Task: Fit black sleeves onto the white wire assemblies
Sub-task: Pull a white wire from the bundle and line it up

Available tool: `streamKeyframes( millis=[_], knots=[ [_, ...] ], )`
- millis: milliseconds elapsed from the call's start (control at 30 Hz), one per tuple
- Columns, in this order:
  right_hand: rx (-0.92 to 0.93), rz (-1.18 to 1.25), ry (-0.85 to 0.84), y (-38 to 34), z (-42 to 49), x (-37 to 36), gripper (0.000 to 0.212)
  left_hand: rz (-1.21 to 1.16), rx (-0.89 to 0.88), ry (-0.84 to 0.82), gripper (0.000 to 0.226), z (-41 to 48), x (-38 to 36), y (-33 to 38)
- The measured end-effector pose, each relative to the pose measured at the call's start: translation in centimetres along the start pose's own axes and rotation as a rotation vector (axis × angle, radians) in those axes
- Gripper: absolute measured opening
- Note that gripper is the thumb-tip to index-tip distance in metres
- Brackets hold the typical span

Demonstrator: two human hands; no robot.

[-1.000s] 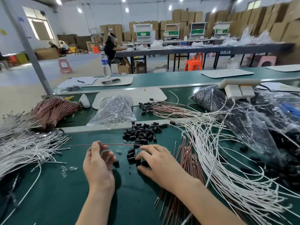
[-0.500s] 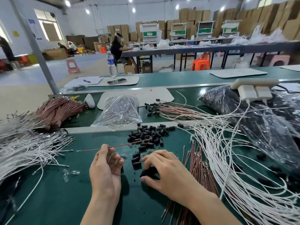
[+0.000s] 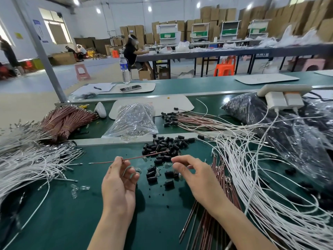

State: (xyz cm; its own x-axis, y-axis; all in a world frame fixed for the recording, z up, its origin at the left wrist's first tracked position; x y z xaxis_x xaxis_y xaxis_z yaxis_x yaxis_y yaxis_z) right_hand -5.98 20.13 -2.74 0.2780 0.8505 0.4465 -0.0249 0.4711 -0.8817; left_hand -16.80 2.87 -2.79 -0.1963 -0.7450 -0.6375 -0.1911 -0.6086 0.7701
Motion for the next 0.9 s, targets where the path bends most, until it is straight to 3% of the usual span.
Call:
streamKeyframes(
  millis=[267,433,733,900],
  knots=[
    [0.02,0.477,0.153,-0.2,0.4,1.2,0.02,0.178,-0.059,-0.089,0.018,-0.6,-0.6,-0.2],
    [0.016,0.615,0.161,0.0,0.6,1.2,0.027,0.221,-0.079,-0.127,0.016,-0.9,-1.0,-0.4],
    [0.002,0.634,0.129,0.1,0.6,1.1,0.035,0.315,-0.097,-0.248,0.017,-1.2,-1.3,-0.9],
    [-0.024,0.946,0.173,0.2,0.5,1.5,0.05,0.252,-0.035,-0.299,0.016,-1.2,-1.6,-1.4]
  ],
)
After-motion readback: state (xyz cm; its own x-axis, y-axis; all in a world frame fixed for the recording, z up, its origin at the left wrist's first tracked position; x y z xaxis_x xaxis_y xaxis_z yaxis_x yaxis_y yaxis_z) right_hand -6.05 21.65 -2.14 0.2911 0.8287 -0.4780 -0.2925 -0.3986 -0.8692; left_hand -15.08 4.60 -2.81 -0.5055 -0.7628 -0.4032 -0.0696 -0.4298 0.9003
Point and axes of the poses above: each hand's wrist, its own z-axis towards the middle knuckle, its own x-axis out of the back of the hand, y = z × x, the point moved 2 cm from there along z, towards the middle knuckle, and after that the axes turned 13 degrees about -y, right-handed, at the moved point
